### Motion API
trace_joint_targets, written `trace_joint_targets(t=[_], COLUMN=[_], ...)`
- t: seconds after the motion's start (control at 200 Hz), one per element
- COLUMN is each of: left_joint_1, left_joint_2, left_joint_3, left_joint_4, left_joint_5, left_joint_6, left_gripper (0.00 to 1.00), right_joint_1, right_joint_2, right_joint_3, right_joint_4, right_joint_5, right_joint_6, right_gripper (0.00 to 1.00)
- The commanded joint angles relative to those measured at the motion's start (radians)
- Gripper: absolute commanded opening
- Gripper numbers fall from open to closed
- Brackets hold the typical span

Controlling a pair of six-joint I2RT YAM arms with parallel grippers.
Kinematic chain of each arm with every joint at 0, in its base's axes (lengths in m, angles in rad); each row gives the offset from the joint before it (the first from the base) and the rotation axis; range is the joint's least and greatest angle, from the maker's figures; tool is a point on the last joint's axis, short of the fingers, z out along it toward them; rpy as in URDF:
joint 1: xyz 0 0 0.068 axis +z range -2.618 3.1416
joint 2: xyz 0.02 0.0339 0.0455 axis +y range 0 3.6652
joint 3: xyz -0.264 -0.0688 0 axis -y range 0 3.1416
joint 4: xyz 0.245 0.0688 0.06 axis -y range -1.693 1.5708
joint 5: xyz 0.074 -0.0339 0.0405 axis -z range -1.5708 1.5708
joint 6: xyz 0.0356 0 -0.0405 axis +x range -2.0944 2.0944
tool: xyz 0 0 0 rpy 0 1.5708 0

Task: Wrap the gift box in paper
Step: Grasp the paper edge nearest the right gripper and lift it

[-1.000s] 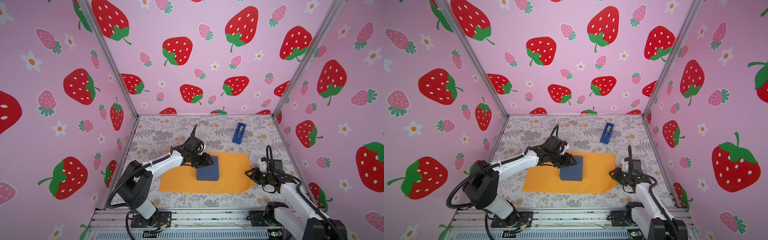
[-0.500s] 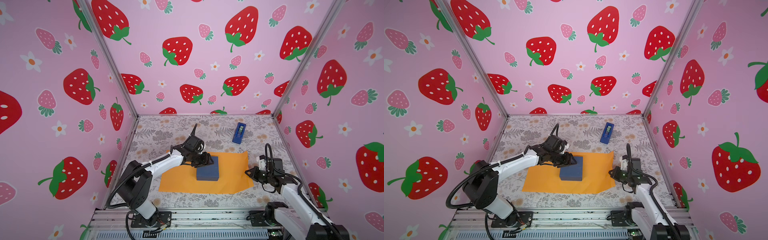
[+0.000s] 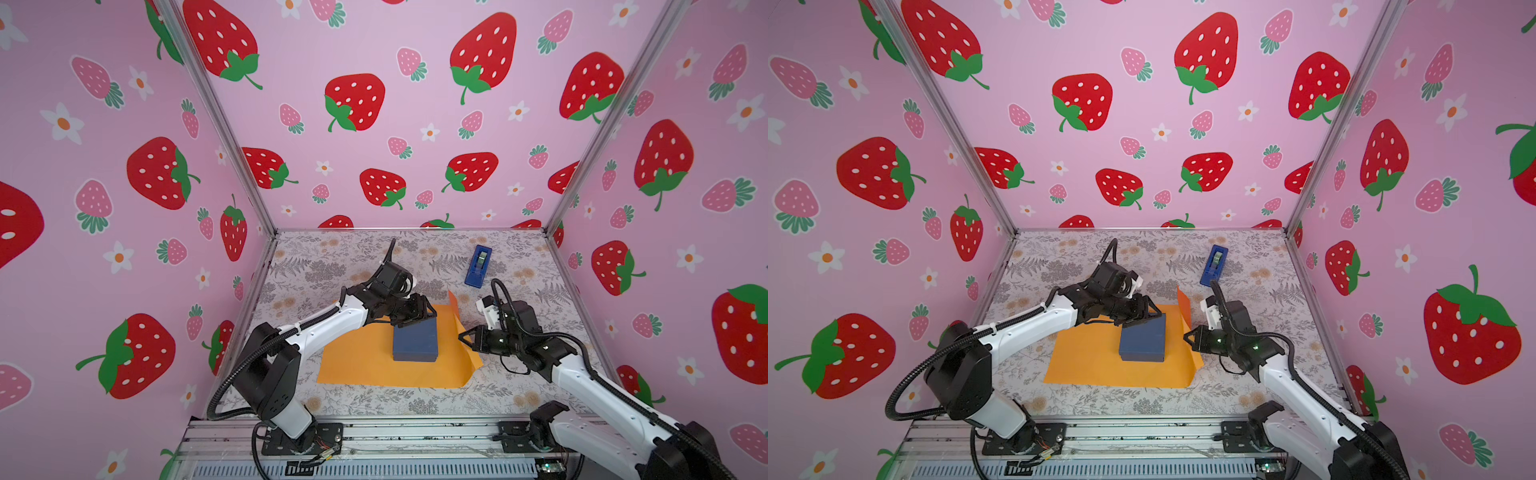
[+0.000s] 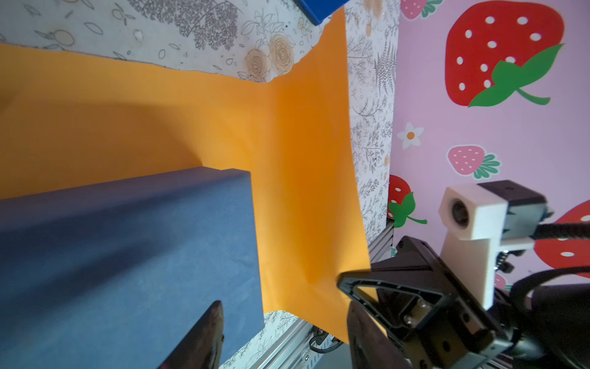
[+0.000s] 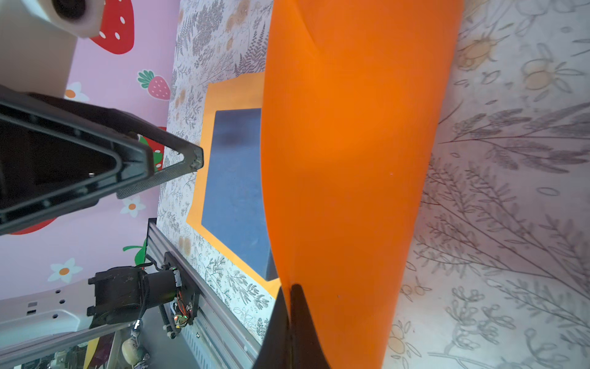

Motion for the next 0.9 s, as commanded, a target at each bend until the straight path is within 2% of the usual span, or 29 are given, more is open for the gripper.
trace_joint_targets(t=[0.0,0.205,0.495,0.895], left_joint_1=[-0.018,-0.020,-0.026,-0.029], left_joint_2=[0.001,0.013,0.051,0.085], left_joint_3=[0.061,0.091,0.119,0.139], left_joint_4=[0.007,-0.002,-0.071,-0.110], left_joint_5=[-0.011,-0.050,-0.100,-0.145], left_joint_6=[-0.072,-0.119,-0.105,-0.089], left_gripper=[0.61,0.57,0.49,0.39], right_joint_1=[0.060,0.151,0.243,0.301], right_joint_2=[0.020,0.082,0.154,0.228], right_joint_3=[0.046,0.080,0.135,0.189], right_joint_4=[0.053,0.088,0.087,0.073], right_joint_5=[0.056,0.108,0.171,0.197], right_joint_6=[0.059,0.076,0.074,0.044], right_gripper=[0.00,0.00,0.00,0.00])
